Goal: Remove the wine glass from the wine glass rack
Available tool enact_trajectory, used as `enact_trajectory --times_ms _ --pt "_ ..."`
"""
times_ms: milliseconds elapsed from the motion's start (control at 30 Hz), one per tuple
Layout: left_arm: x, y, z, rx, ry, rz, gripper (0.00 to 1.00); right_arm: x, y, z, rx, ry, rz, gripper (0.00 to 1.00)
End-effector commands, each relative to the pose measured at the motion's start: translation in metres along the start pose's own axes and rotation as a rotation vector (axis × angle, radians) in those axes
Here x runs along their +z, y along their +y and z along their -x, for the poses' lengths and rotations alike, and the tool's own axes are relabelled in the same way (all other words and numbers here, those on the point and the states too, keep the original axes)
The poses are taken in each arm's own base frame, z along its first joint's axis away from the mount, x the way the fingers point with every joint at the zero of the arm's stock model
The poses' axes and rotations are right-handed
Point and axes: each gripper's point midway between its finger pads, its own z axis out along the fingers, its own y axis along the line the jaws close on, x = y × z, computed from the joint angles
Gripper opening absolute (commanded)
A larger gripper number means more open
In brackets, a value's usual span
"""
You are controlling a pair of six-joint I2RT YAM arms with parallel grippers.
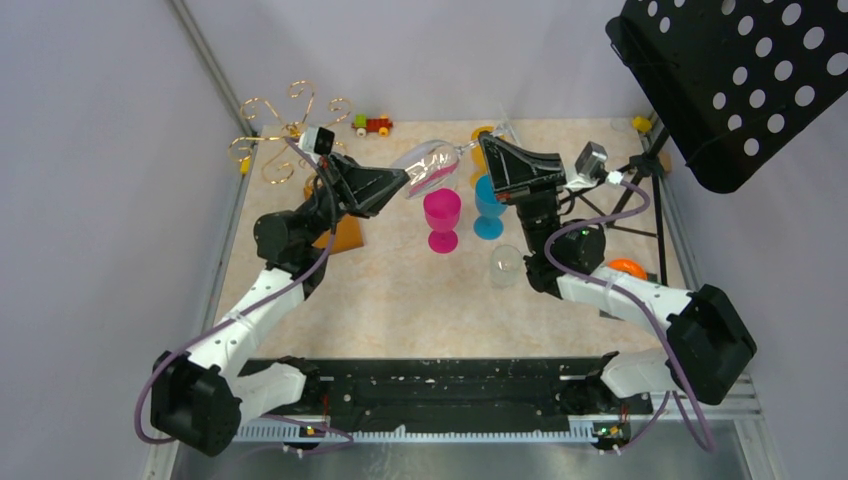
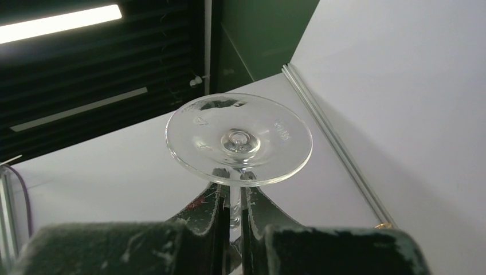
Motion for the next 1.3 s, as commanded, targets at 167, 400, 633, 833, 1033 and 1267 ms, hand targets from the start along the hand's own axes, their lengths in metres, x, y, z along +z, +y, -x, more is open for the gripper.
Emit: enact_trajectory --times_ms 167,400,633,833,1033,1267 --pt "0.000 -0.017 0.000 0.133 -0.041 -0.042 0.00 -0.004 0.022 0.002 -0.044 0.005 0.087 0.25" --pt "0.007 -0.028 0.002 0.356 -0.052 0.048 0.00 -0.011 0.020 -0.012 -0.134 0.119 0.074 0.52" --pt "0.005 -0.036 0.017 0.592 -0.115 0.228 0.00 -0.031 0.009 -0.021 -0.205 0.240 -0.002 0.67" --pt "0.003 -0.034 0.025 0.705 -0.107 0.342 0.00 -0.050 0.009 -0.027 -0.236 0.355 -0.036 0.71" --pt "-0.025 -0.009 0.014 0.803 0.048 0.578 0.00 -0.086 -0.012 -0.024 -0.332 0.524 -0.217 0.67" --pt "-0.057 0.006 -0.008 0.867 0.201 0.665 0.00 -0.122 -0.034 0.001 -0.452 0.632 -0.450 0.65"
